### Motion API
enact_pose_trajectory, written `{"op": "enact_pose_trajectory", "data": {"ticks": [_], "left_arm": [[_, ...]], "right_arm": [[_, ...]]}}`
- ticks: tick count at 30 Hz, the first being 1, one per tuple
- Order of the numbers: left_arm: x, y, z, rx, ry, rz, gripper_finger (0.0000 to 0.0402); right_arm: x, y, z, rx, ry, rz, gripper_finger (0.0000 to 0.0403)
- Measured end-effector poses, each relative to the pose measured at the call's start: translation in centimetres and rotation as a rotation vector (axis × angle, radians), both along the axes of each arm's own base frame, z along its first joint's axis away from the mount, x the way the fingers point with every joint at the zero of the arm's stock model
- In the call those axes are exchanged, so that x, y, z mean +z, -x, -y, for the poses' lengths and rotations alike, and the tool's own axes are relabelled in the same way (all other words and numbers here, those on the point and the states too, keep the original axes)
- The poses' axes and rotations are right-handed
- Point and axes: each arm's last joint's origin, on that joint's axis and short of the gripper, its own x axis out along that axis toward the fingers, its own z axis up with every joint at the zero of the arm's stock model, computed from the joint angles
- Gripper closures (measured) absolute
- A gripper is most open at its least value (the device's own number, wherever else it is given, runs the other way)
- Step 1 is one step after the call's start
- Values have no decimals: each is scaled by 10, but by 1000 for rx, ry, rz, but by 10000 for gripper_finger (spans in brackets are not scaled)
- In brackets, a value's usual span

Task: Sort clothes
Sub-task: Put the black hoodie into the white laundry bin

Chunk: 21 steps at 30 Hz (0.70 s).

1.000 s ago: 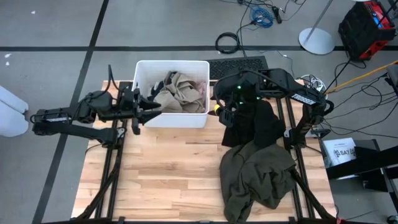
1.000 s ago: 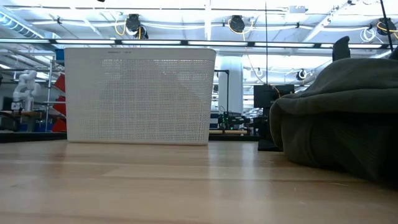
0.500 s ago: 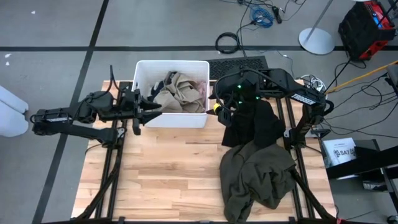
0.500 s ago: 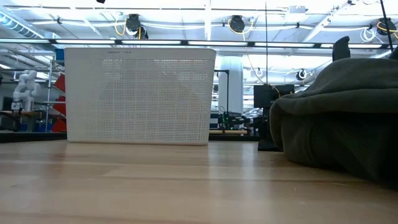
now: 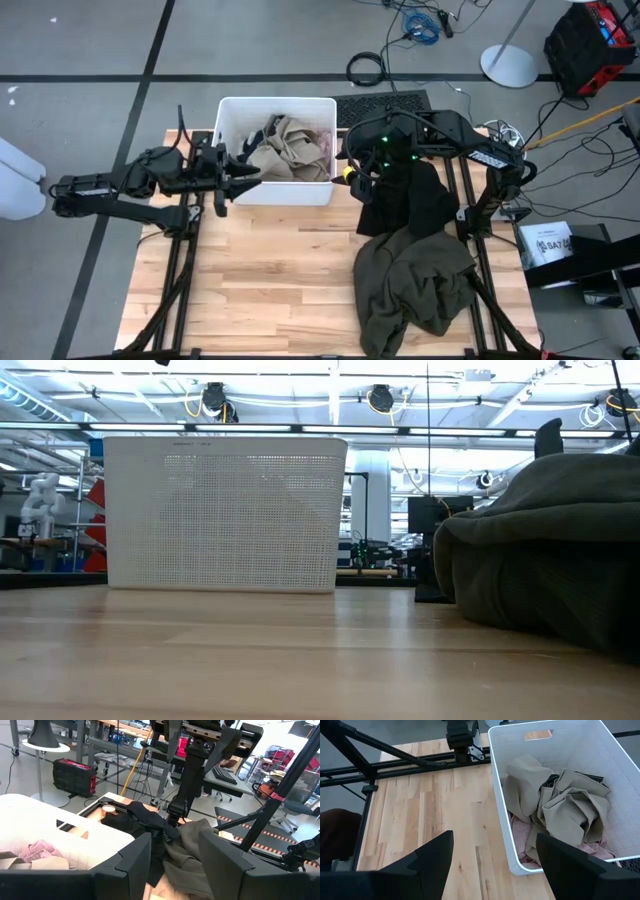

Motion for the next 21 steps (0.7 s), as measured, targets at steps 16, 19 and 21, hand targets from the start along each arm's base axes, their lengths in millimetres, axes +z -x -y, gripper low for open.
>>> {"op": "enact_pose_trajectory", "data": {"ticks": [16,19,21], "left_arm": [[-5,-10,12,-90,-10,-37,228],[-10,-22,27,-179,-30,-77,228],[-14,-30,40,-239,-47,-94,228]], "right_arm": [[2,-1,-1,-31,-75,28,133],[2,-1,-3,34,-143,26,133],[2,-2,-7,58,-170,26,133]]}}
